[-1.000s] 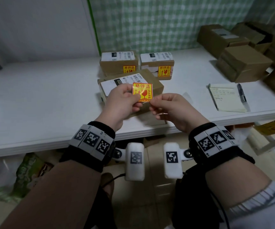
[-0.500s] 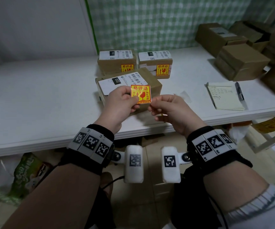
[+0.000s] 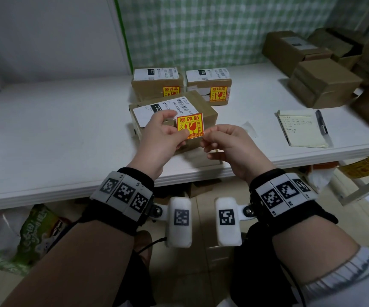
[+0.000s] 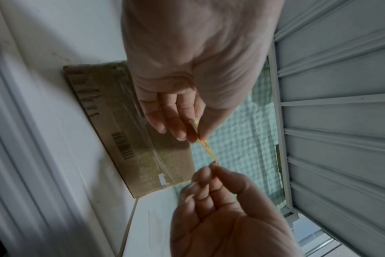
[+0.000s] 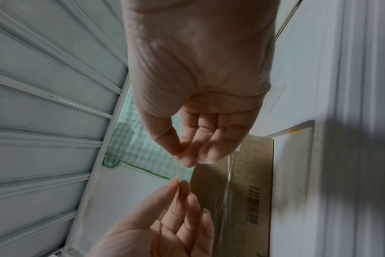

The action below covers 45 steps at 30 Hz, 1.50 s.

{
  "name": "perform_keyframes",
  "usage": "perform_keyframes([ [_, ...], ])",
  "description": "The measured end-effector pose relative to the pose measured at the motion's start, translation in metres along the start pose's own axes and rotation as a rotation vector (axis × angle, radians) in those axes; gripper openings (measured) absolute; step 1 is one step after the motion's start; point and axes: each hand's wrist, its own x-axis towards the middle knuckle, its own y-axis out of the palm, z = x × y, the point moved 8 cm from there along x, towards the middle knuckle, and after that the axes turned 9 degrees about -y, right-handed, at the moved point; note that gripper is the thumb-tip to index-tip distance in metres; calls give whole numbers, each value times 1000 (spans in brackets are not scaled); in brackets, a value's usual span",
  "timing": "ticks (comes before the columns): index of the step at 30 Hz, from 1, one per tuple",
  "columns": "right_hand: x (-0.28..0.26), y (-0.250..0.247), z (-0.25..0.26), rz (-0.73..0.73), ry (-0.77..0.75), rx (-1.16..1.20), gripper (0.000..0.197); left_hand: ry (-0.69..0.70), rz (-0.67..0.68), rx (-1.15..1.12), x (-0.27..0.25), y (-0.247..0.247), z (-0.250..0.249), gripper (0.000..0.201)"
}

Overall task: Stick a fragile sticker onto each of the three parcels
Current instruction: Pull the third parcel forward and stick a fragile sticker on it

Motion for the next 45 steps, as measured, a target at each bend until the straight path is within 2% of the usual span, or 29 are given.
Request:
perform_keyframes([
  [3,0,-2,5,-14,-22,13,19,78,-46,124,0,-1,-7,45],
  [8,0,-4,12,-36,-49,10,19,247,-27,332,-9,10,-23,18],
  [10,0,-4,14,-41,-58,3,20,260,27,357,-13,17,-26,12],
  [13,-1,-5,15,-44,-71,-18,19,257,105,355,-18,25,-27,13],
  [21,-3,-9,15,-47,-98,-88,9,322,83,487,-22,28,-32,13],
  [32,-4,-12,15,-57,-121,-125,14,292,70,483,-21,27,-30,10],
  [35,-4,-12,16,-57,-108,-116,9,223,66,373,-16,23,-24,12],
  [39,-3,-19,13,-129,-61,-64,24,88,18,172,-8,15,-14,18],
  [43,-3,-13,11,-65,-44,-37,9,153,33,267,-8,19,-18,18],
  [45,-1,-11,11,-43,-59,-67,15,184,49,305,-9,24,-19,17],
])
